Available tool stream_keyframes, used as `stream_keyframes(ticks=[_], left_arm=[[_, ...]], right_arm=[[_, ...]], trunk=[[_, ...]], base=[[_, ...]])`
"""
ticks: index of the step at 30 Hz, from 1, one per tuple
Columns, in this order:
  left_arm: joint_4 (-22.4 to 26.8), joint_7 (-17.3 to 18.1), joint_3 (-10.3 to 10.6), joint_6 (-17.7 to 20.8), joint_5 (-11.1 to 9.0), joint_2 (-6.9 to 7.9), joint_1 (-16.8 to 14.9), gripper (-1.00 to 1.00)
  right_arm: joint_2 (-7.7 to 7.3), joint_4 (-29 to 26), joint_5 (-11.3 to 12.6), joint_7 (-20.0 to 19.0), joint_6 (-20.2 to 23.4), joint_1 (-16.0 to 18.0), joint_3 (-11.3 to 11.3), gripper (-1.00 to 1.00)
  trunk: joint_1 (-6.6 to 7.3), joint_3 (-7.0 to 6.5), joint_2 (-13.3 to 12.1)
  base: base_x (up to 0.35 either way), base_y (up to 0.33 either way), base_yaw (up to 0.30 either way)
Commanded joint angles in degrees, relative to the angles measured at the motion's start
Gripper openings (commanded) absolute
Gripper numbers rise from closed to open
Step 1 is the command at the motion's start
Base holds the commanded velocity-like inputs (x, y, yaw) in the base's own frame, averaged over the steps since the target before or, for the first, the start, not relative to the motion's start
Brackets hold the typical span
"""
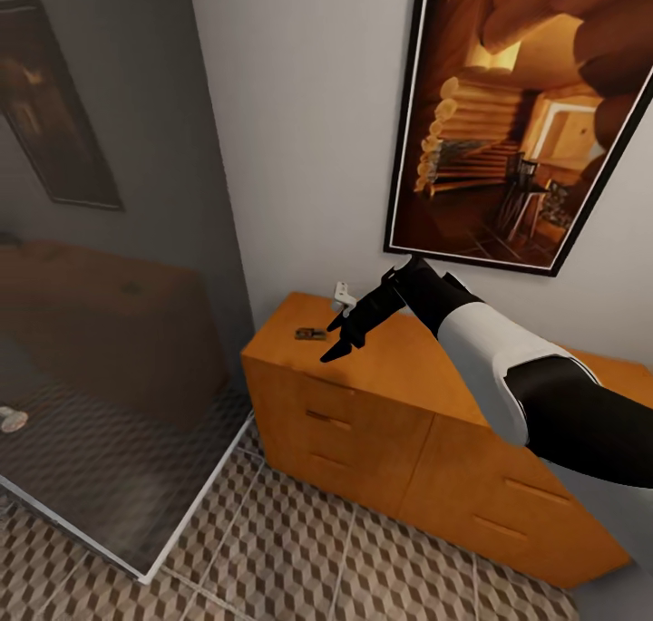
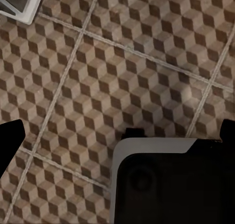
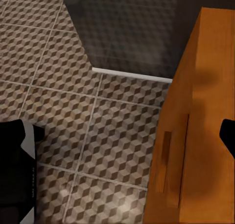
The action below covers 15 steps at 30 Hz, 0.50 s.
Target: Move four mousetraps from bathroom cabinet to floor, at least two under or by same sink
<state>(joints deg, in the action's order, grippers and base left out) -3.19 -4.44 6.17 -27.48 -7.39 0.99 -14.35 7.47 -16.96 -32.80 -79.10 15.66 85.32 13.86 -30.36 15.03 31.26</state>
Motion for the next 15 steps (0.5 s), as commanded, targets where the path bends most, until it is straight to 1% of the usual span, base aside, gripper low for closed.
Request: stream_keyframes(ticks=[1, 9, 15], left_arm=[[-0.2, 0.0, 0.5, -0.4, -0.5, -0.02, -0.1, 1.0], [-0.2, 0.0, 0.5, -0.4, -0.5, -0.03, -0.1, 1.0], [-0.2, 0.0, 0.5, -0.4, -0.5, -0.03, -0.1, 1.0]], right_arm=[[0.0, -0.1, -0.2, -0.3, 0.6, 0.0, -0.1, 1.0], [0.0, -0.1, -0.2, -0.3, 0.6, 0.0, -0.1, 1.0], [-0.06, -0.1, -0.2, -0.2, 0.6, 0.0, -0.1, 1.0]], trunk=[[-0.04, 0.16, 0.1], [-0.04, 0.69, 0.1], [-0.04, 1.1, 0.1]], base=[[0.201, -0.068, 0.189], [0.183, -0.02, 0.189], [0.084, -0.001, 0.188]])
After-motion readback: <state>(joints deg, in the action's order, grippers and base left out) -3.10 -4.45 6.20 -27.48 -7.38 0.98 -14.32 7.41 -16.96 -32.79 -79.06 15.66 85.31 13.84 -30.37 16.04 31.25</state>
